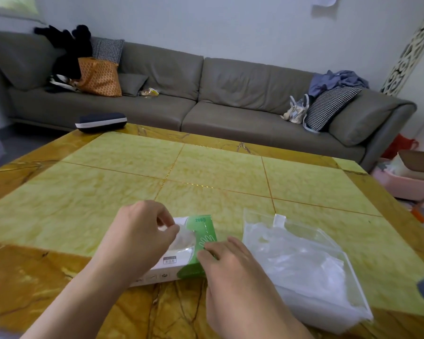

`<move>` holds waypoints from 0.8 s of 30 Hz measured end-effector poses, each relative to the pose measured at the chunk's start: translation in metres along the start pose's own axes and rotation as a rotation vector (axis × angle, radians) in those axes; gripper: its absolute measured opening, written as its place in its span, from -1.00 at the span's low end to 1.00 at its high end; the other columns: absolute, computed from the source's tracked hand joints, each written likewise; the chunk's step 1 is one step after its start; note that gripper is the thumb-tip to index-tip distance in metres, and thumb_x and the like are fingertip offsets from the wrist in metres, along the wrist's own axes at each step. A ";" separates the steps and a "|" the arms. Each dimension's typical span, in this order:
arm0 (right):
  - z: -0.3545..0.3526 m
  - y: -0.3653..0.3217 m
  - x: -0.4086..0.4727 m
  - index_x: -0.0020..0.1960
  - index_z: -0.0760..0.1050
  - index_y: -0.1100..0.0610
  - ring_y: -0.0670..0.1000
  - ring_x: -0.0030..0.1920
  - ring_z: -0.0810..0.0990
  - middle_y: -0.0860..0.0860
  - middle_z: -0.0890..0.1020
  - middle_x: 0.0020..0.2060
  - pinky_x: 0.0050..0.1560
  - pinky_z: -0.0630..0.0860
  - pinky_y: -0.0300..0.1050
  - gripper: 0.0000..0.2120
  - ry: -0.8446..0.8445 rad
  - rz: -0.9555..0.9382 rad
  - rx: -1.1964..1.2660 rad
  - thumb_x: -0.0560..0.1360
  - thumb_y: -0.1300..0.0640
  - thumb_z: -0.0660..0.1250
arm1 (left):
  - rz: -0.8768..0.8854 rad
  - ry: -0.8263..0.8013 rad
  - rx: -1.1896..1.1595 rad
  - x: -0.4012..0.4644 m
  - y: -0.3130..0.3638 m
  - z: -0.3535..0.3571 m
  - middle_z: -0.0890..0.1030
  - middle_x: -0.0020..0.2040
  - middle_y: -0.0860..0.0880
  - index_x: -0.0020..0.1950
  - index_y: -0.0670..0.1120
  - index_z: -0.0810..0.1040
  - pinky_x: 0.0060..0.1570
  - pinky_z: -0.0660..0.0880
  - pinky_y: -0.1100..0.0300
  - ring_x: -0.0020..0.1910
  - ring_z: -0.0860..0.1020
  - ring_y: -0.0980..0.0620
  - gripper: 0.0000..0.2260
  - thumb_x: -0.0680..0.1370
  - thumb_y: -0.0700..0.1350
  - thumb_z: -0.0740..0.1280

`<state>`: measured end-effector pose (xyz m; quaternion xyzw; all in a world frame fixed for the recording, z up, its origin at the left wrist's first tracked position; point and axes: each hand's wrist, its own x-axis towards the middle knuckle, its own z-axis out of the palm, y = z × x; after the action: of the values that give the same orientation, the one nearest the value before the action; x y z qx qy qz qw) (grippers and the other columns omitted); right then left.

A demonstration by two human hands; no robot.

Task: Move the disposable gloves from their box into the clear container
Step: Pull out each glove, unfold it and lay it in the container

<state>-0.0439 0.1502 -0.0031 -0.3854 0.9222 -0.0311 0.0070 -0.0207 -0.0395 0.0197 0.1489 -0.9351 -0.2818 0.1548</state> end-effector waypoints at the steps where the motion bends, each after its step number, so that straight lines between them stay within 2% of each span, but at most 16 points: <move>1: -0.002 0.000 0.000 0.49 0.45 0.14 0.13 0.44 0.40 0.09 0.50 0.40 0.63 -0.12 -0.08 -0.43 0.007 -0.005 -0.003 0.47 0.22 0.29 | 0.009 -0.023 -0.004 0.000 -0.003 0.001 0.59 -0.14 0.22 -0.10 0.12 0.61 -0.27 0.37 0.44 -0.14 0.52 0.32 -0.93 0.52 -0.03 0.48; 3: -0.005 -0.001 0.000 0.50 0.43 0.14 0.12 0.44 0.36 0.07 0.48 0.41 0.59 -0.05 -0.12 -0.45 0.022 -0.023 0.015 0.50 0.23 0.29 | 0.006 -0.065 0.012 -0.002 -0.008 0.007 0.58 -0.11 0.21 -0.03 0.15 0.56 -0.23 0.45 0.37 -0.13 0.53 0.28 -0.88 0.53 -0.06 0.46; 5: -0.002 -0.001 -0.001 0.49 0.43 0.13 0.11 0.42 0.35 0.06 0.48 0.40 0.57 0.05 -0.11 -0.46 0.023 -0.028 0.018 0.50 0.24 0.29 | -0.001 -0.032 0.026 -0.001 -0.011 0.012 0.61 -0.17 0.19 -0.12 0.13 0.58 -0.23 0.55 0.21 -0.21 0.56 0.22 -0.87 0.56 -0.08 0.43; 8: 0.002 0.002 0.000 0.41 0.50 0.15 0.14 0.35 0.43 0.07 0.53 0.33 0.60 0.18 0.04 -0.46 0.037 -0.024 0.000 0.42 0.22 0.29 | 0.053 0.061 -0.170 0.000 0.000 0.004 0.66 -0.25 0.19 -0.16 0.12 0.65 -0.23 0.46 0.38 -0.19 0.60 0.25 -0.86 0.58 -0.08 0.45; 10: 0.004 0.003 0.000 0.48 0.42 0.17 0.13 0.43 0.34 0.08 0.45 0.41 0.64 0.02 0.02 -0.42 -0.004 -0.029 0.015 0.45 0.23 0.23 | 0.075 0.083 -0.372 -0.002 0.011 -0.006 0.70 -0.21 0.17 -0.11 0.11 0.69 -0.20 0.50 0.34 -0.23 0.63 0.21 -0.90 0.59 -0.06 0.44; 12: 0.005 0.004 0.000 0.50 0.38 0.18 0.13 0.47 0.29 0.09 0.40 0.45 0.64 -0.03 -0.02 -0.42 -0.021 -0.038 0.023 0.47 0.25 0.20 | 0.007 0.090 -0.602 -0.004 0.018 -0.013 0.73 -0.19 0.05 -0.09 0.05 0.72 -0.17 0.58 0.15 -0.25 0.66 0.07 -0.89 0.60 -0.04 0.42; 14: 0.010 0.006 0.002 0.36 0.52 0.17 0.13 0.33 0.43 0.08 0.53 0.30 0.58 0.24 0.03 -0.47 0.012 -0.053 0.013 0.39 0.21 0.24 | -0.111 0.048 -0.810 -0.003 0.018 -0.013 0.74 -0.18 -0.04 -0.09 -0.02 0.75 -0.05 0.61 0.04 -0.22 0.68 -0.01 -0.86 0.61 -0.06 0.41; 15: 0.010 0.007 0.002 0.23 0.60 0.15 0.10 0.22 0.49 0.05 0.59 0.18 0.48 0.40 0.02 -0.54 0.026 -0.042 0.012 0.34 0.19 0.29 | -0.172 0.006 -0.904 -0.003 0.018 -0.012 0.74 -0.17 -0.07 -0.10 -0.05 0.75 -0.01 0.60 0.02 -0.22 0.68 -0.01 -0.85 0.61 -0.08 0.41; 16: 0.011 0.008 0.003 0.17 0.63 0.12 0.07 0.19 0.50 0.02 0.60 0.14 0.42 0.46 -0.03 -0.59 0.044 -0.023 0.039 0.34 0.19 0.31 | -0.225 -0.038 -0.993 -0.002 0.019 -0.012 0.73 -0.16 -0.11 -0.10 -0.09 0.75 0.01 0.60 -0.01 -0.21 0.67 -0.03 -0.85 0.60 -0.10 0.42; 19: 0.003 0.014 -0.002 0.36 0.58 0.04 -0.10 0.39 0.38 -0.13 0.49 0.34 0.44 0.38 -0.22 -0.51 0.187 0.038 0.297 0.48 0.28 0.23 | -0.307 -0.120 -1.181 0.000 0.023 -0.010 0.69 -0.14 -0.19 -0.12 -0.17 0.75 -0.03 0.62 -0.06 -0.21 0.66 -0.08 -0.87 0.51 -0.15 0.43; 20: -0.005 0.017 -0.004 0.35 0.59 0.02 -0.17 0.37 0.41 -0.17 0.52 0.32 0.40 0.39 -0.29 -0.51 0.259 0.094 0.384 0.50 0.32 0.20 | -0.321 -0.133 -1.221 0.000 0.023 -0.008 0.68 -0.15 -0.20 -0.13 -0.19 0.75 -0.06 0.63 -0.05 -0.21 0.66 -0.09 -0.87 0.50 -0.18 0.42; 22: -0.023 0.025 -0.009 0.20 0.65 0.00 -0.26 0.24 0.53 -0.21 0.64 0.16 0.27 0.41 -0.39 -0.61 0.447 0.209 0.608 0.54 0.33 0.23 | -0.347 -0.163 -1.293 0.000 0.025 -0.005 0.67 -0.16 -0.23 -0.13 -0.23 0.74 -0.13 0.64 -0.04 -0.24 0.66 -0.11 -0.87 0.50 -0.25 0.39; 24: -0.040 0.034 -0.013 0.09 0.66 -0.04 -0.17 0.15 0.64 -0.15 0.71 0.03 0.20 0.52 -0.24 -0.79 0.556 0.275 0.974 0.55 0.13 0.30 | -0.363 -0.227 -1.355 -0.003 0.032 0.000 0.65 -0.17 -0.28 -0.13 -0.28 0.72 -0.24 0.66 -0.01 -0.28 0.66 -0.15 -0.86 0.43 -0.26 0.39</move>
<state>-0.0605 0.1855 0.0344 -0.1916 0.8102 -0.5512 -0.0551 -0.0238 -0.0134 0.0373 0.1431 -0.5248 -0.8366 0.0657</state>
